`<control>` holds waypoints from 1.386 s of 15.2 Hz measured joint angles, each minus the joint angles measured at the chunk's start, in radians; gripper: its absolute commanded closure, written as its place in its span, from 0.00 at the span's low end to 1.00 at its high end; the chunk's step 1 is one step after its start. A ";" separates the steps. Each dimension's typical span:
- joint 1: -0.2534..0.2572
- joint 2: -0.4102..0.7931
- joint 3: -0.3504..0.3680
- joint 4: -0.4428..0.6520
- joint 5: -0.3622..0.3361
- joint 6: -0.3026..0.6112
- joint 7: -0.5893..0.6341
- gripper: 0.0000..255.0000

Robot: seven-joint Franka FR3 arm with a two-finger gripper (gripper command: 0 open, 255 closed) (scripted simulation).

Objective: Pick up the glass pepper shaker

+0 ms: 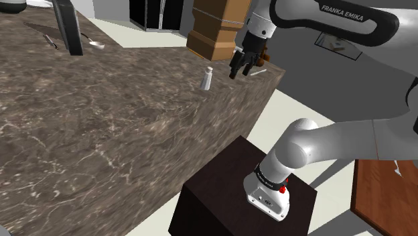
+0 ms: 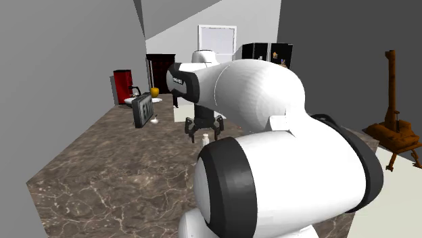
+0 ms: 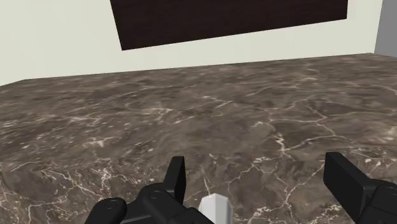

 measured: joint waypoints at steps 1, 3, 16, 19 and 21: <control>0.000 0.000 0.000 0.000 0.000 0.000 0.000 0.00; -0.005 0.050 -0.001 0.024 -0.008 0.028 0.001 0.00; -0.044 0.488 0.006 0.273 -0.082 0.241 0.044 0.00; -0.045 0.499 0.005 0.244 -0.085 0.280 0.047 0.00; -0.045 0.501 0.005 0.222 -0.086 0.305 0.051 0.00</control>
